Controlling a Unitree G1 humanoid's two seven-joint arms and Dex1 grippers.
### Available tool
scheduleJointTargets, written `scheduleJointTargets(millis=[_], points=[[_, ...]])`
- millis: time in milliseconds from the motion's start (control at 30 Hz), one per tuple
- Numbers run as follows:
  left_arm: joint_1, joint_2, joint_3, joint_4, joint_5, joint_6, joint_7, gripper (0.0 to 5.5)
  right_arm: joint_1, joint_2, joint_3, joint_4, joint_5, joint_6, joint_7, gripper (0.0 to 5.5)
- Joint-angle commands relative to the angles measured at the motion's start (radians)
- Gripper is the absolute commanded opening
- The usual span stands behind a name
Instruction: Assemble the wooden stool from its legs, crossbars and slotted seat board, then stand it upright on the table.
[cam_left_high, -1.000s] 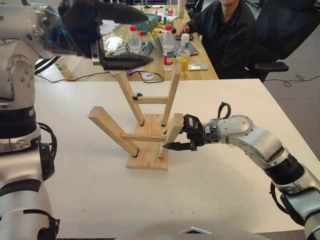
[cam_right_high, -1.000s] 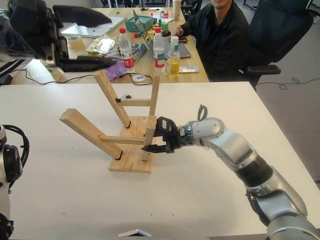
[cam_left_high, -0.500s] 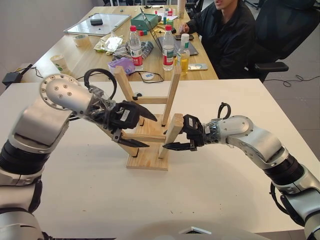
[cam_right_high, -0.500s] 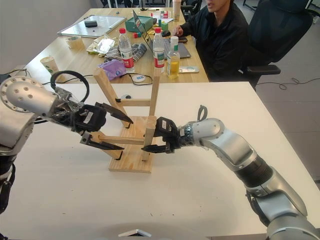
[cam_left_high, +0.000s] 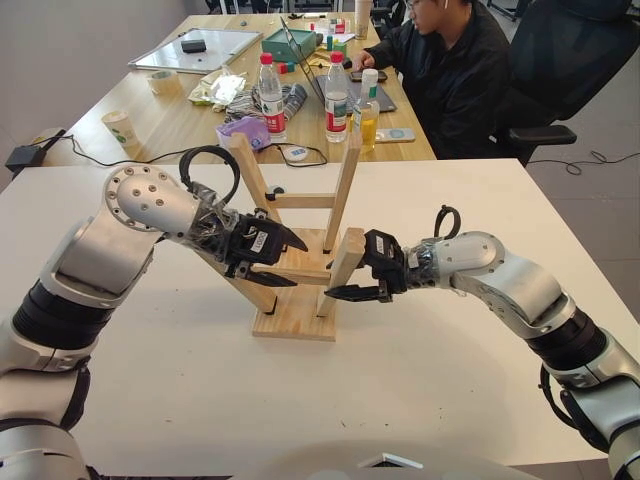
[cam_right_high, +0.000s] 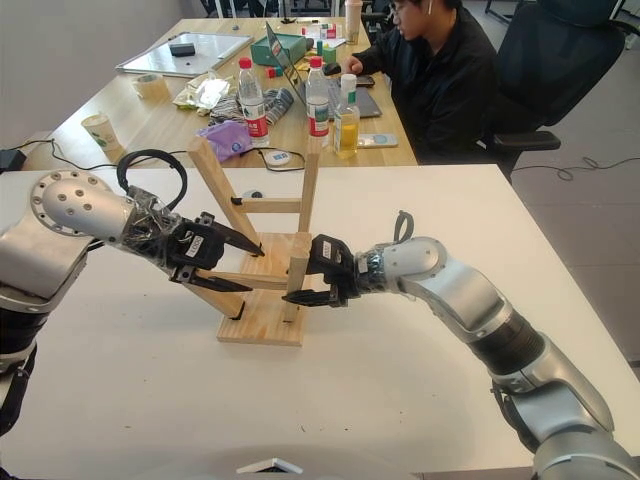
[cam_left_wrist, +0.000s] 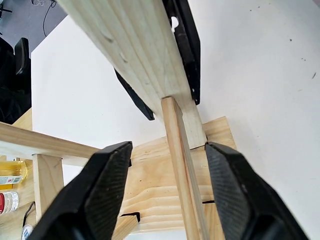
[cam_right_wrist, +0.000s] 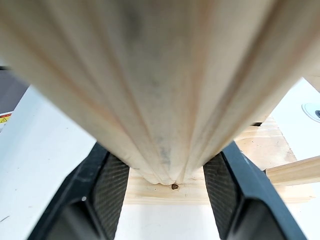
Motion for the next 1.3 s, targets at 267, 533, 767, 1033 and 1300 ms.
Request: scheduleJointTargets(millis=[267, 533, 767, 1033, 1300], points=[[0.07, 0.01, -0.057, 0.084, 0.075, -0.019, -0.007, 0.58, 0.096, -0.036, 0.155, 0.113, -0.14, 0.236, -0.054, 2.06], [0.095, 0.0, -0.088, 0.117, 0.104, -0.038, -0.013, 0.0, 0.095, -0.038, 0.155, 0.109, -0.129, 0.239, -0.065, 2.06], [0.12, -0.011, -0.12, 0.15, 0.125, -0.054, -0.001, 0.0, 0.09, -0.038, 0.158, 0.109, -0.126, 0.241, -0.065, 2.06], [0.151, -0.021, -0.139, 0.151, 0.132, -0.043, 0.005, 0.0, 0.072, -0.035, 0.165, 0.109, -0.123, 0.245, -0.059, 2.06], [0.191, -0.023, -0.162, 0.146, 0.143, -0.028, 0.009, 0.0, 0.063, -0.035, 0.14, 0.112, -0.107, 0.252, -0.067, 2.06]])
